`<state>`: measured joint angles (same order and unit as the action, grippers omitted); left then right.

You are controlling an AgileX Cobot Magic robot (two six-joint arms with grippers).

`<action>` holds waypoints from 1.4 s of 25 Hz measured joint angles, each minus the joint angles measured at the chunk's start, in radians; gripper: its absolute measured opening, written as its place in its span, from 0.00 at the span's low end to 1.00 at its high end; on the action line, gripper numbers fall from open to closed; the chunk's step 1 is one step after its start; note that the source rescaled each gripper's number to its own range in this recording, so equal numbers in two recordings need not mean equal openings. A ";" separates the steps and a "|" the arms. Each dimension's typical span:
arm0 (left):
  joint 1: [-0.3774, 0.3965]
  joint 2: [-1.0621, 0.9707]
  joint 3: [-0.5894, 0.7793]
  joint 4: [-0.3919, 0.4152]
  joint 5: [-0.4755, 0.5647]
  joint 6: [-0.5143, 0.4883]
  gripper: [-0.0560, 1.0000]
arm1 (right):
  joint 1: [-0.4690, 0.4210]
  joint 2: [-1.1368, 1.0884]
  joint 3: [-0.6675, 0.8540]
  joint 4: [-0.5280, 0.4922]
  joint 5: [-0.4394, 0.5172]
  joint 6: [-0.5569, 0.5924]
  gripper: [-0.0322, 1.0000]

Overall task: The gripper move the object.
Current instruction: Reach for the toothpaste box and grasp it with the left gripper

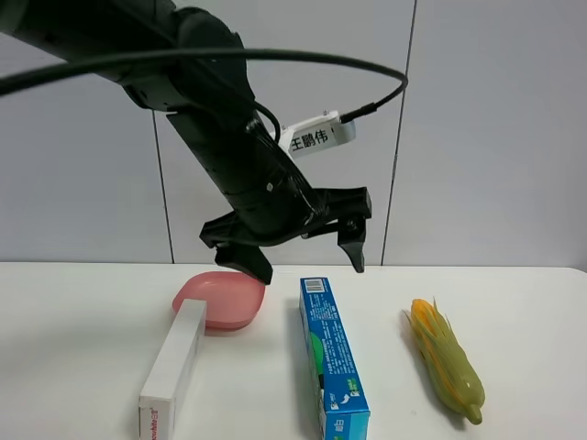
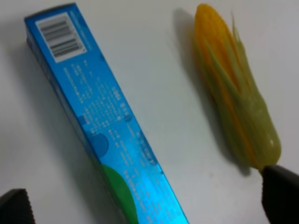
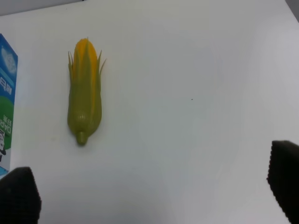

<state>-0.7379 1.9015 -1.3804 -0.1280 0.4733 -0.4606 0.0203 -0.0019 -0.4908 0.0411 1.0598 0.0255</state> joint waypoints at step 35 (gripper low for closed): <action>-0.050 0.109 0.000 0.092 -0.031 -0.148 1.00 | 0.000 0.000 0.000 0.000 0.000 0.000 1.00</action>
<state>-0.7875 2.0103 -1.3804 -0.0358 0.4427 -0.6089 0.0203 -0.0019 -0.4908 0.0411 1.0598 0.0255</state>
